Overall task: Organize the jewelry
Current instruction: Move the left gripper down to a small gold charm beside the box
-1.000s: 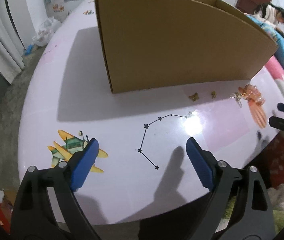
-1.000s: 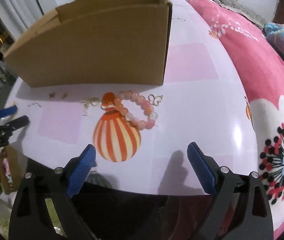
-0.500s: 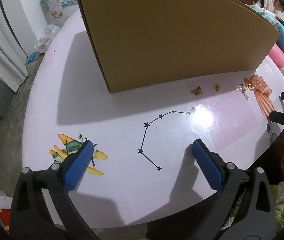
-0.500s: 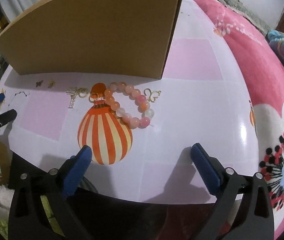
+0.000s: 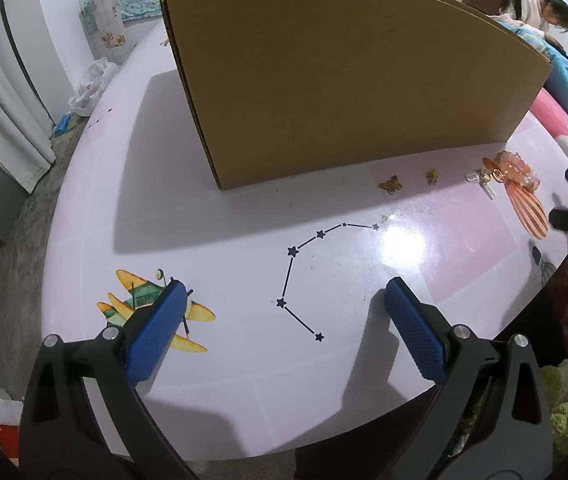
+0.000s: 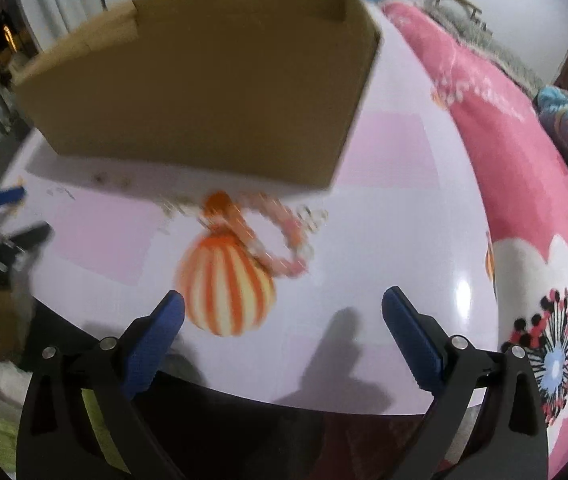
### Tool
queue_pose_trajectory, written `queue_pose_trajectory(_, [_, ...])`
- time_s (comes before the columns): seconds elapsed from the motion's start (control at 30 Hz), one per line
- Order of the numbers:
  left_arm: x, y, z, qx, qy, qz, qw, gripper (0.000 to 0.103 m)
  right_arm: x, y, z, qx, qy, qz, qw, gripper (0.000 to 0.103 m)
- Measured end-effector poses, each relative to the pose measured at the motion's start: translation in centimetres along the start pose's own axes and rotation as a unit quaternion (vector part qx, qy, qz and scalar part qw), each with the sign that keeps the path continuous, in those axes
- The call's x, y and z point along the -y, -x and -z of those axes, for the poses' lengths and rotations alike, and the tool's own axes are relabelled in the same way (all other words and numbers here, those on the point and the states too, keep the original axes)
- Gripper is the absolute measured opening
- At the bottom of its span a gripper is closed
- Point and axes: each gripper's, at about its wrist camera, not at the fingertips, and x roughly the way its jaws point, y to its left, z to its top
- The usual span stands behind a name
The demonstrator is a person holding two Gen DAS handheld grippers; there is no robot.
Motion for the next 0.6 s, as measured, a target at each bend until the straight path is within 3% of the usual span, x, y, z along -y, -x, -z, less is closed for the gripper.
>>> queue_pose_trajectory(0.17, [-0.1,-0.1,0.1,0.014,-0.008,0.007,0.9999,0.096,-1.1,1.5,-0.6,0.035,-0.025,-0.086,0.995,0.094])
queue_pose_trajectory(0.33, [-0.2,0.3,0.4,0.031,-0.010,0.009,0.9994,0.095,-2.1,0.9,-0.7,0.033,-0.042,-0.130,0.990,0.074])
queue_pose_trajectory(0.43, [0.6,1.8,0.1,0.074,-0.014,0.038,0.9965,0.094,-2.5,0.5,-1.1,0.035,-0.046,-0.149,0.987,0.066])
queue_pose_trajectory(0.5, [1.2,2.4,-0.3,0.096,-0.026,0.047,0.9939,0.089,-3.0,0.5,-1.0,0.039,-0.046,-0.156,0.986,0.061])
queue_pose_trajectory(0.6, [2.6,2.4,-1.2,0.110,-0.050,0.052,0.9912,0.072,-3.6,-0.2,-1.5,0.037,-0.044,-0.160,0.985,0.052])
